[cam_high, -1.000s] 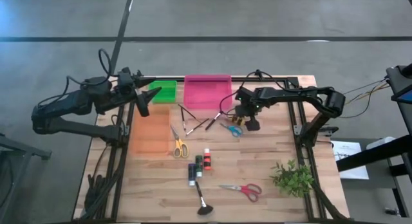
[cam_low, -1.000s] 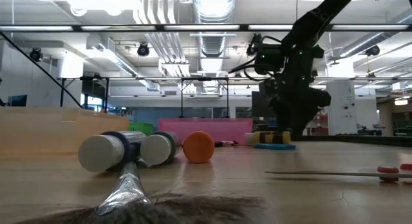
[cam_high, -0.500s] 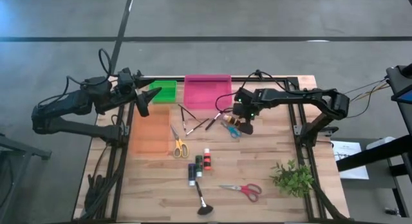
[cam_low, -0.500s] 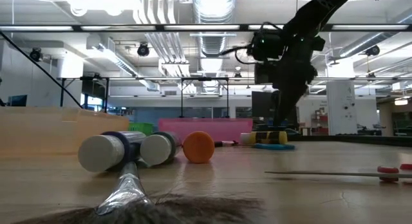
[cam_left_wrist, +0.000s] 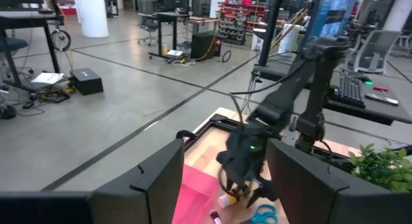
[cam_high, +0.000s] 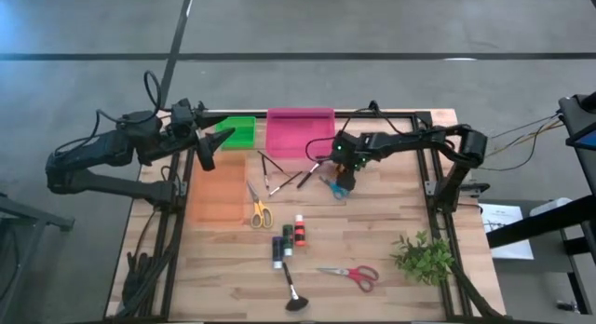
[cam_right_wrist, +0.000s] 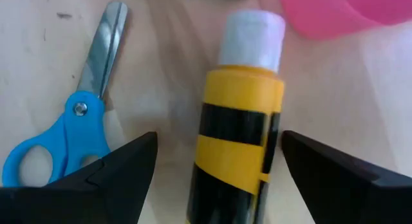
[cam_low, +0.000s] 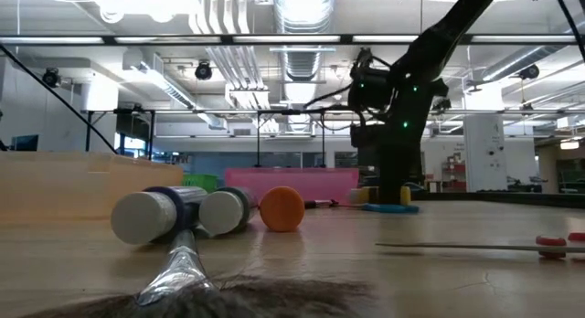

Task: Pick & Place Paint Supplies
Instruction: Put the yellow paint bottle into the green bin

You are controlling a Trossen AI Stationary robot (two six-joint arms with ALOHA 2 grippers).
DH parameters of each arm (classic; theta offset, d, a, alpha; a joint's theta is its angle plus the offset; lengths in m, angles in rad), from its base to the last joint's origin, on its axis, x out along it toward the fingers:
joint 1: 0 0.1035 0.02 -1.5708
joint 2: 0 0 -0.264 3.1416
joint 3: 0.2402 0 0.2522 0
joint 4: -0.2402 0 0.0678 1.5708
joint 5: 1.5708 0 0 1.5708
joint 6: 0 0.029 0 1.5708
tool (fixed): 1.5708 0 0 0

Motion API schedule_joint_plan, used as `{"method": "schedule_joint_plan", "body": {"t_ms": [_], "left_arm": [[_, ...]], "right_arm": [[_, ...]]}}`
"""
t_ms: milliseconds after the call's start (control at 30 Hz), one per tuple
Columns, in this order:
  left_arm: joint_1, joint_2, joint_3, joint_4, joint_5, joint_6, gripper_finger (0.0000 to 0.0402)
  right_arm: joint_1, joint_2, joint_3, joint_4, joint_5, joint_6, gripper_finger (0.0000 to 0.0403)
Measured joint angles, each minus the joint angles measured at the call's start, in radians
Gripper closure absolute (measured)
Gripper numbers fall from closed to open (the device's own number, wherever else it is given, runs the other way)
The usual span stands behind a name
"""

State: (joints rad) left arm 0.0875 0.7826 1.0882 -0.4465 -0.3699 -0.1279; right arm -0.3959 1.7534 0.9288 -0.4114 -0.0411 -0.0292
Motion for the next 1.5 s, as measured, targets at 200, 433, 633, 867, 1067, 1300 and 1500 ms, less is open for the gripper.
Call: {"method": "schedule_joint_plan", "body": {"t_ms": [200,433,633,867,1067,1300,1500], "left_arm": [[-0.002,0.0,0.0,0.0,0.012,-0.003,0.017],[-0.002,0.0,0.0,0.0,0.015,-0.003,0.017],[-0.002,0.0,0.0,0.0,0.014,-0.004,0.017],[-0.002,0.0,0.0,0.0,0.017,-0.004,0.017],[-0.003,0.022,0.001,-0.013,0.075,-0.003,0.017],[-0.023,0.153,0.001,0.098,0.186,0.055,0.017],[-0.044,0.332,0.094,0.131,0.206,0.214,0.017]], "right_arm": [[-0.012,0.001,0.0,0.001,-0.025,-0.011,0.0079],[-0.018,-0.008,-0.002,-0.007,-0.023,-0.008,0.0159],[-0.017,-0.013,-0.011,-0.023,-0.013,-0.006,0.0249],[-0.012,-0.071,-0.023,-0.099,-0.165,-0.003,0.0297],[0.039,-0.245,-0.014,-0.111,-0.33,0.087,0.0285],[0.157,-0.442,0.096,-0.108,-0.339,0.217,0.0283],[0.214,-0.459,0.281,-0.111,-0.331,0.285,0.0282]]}}
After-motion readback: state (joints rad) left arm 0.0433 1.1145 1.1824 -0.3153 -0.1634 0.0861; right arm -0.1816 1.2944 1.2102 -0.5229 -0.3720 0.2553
